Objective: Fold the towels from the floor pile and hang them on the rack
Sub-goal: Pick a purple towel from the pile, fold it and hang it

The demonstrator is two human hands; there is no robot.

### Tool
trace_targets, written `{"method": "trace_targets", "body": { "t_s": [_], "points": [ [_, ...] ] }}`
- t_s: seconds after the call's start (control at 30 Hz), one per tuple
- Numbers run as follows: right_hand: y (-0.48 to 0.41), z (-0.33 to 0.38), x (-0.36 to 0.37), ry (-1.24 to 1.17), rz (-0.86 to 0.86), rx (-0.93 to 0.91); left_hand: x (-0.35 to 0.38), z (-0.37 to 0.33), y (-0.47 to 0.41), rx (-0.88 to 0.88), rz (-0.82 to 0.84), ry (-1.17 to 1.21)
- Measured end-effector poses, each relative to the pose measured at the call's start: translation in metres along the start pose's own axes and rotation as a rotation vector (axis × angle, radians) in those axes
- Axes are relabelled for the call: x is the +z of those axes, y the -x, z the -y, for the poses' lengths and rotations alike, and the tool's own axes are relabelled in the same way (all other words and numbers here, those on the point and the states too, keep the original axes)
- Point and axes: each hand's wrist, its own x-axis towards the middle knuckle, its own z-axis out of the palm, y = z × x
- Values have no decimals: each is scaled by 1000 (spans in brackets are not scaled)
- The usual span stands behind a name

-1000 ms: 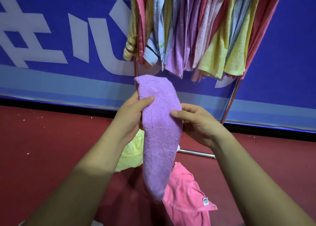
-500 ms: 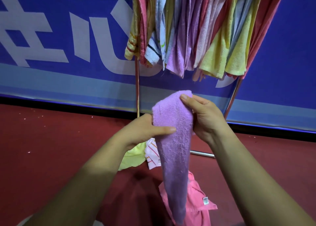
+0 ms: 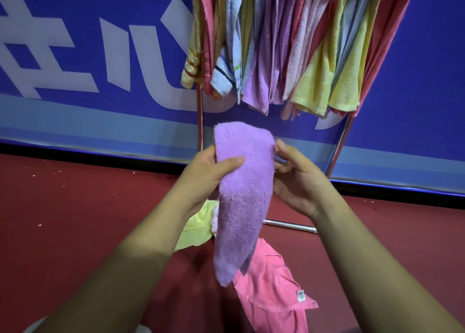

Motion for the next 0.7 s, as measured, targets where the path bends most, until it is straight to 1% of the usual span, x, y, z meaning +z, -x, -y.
{"method": "trace_targets", "body": {
  "t_s": [0.1, 0.2, 0.37, 0.43, 0.5, 0.57, 0.63, 0.7],
  "points": [
    [-3, -2, -7, 116, 60, 15, -4, -6, -2, -5, -35, 49],
    [-4, -4, -6, 122, 114, -6, -6, -10, -3, -9, -50, 78],
    [-7, -10, 1, 192, 57, 10, -9, -8, -4, -41, -91, 121],
    [-7, -12, 5, 155, 10, -17, -9, -6, -4, -68, -79, 124],
    [-8, -13, 8, 77, -46, -48, -9, -4, -6, -113, -31, 186],
    [-9, -11, 8, -21, -85, -67, -11, 1, -7, -161, 85, 234],
    [-9, -7, 8, -111, -103, -66, -13, 9, -6, -211, 186, 151],
    [-9, -5, 6, -159, -112, -63, -11, 17, -4, -220, 234, 26]
  ]
}}
